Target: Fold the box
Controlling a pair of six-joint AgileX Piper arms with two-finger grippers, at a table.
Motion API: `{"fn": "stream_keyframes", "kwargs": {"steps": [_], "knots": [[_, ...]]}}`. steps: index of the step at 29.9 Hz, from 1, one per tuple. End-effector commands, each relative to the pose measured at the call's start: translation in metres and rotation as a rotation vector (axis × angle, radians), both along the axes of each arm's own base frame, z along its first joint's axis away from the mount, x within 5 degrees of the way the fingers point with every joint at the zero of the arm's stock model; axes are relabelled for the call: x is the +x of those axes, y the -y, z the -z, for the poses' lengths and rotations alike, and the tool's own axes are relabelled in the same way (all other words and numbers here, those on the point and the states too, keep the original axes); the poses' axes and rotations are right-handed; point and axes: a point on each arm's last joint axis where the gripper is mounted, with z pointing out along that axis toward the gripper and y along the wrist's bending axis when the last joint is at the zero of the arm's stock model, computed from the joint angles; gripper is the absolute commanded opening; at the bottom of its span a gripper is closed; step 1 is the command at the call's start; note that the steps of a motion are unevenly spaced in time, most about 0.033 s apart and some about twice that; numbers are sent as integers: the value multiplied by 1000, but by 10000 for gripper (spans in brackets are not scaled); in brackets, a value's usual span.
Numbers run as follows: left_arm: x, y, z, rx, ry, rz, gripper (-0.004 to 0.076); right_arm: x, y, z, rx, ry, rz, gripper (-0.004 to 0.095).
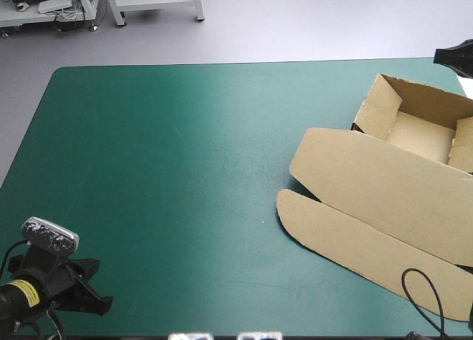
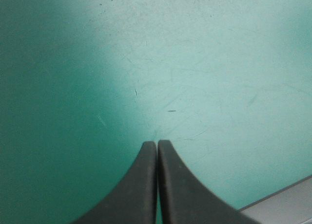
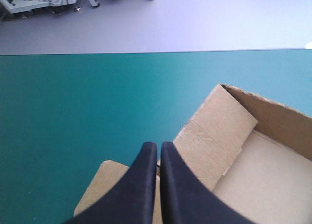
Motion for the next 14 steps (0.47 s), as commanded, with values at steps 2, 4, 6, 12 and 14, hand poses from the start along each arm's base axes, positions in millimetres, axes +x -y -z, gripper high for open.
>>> {"fn": "stream_keyframes", "kwargs": {"steps": [2,4,6,12,14], "knots": [[5,2,-10,-34,79,0,-9,-40,-35,-31,-62,122,-81,-18],[7,3,-12,-48,109,3,-9,-53,-46,-32,-102,127,-102,-18],[8,4,-14,-59,135,3,-9,-67,-57,-32,-128,137,-132,-17],[11,6,-18,-93,183,4,-9,-106,-85,-7,-139,104,-244,-17],[11,7,-19,-109,187,8,-9,-122,-93,7,-172,99,-299,-17]]}}
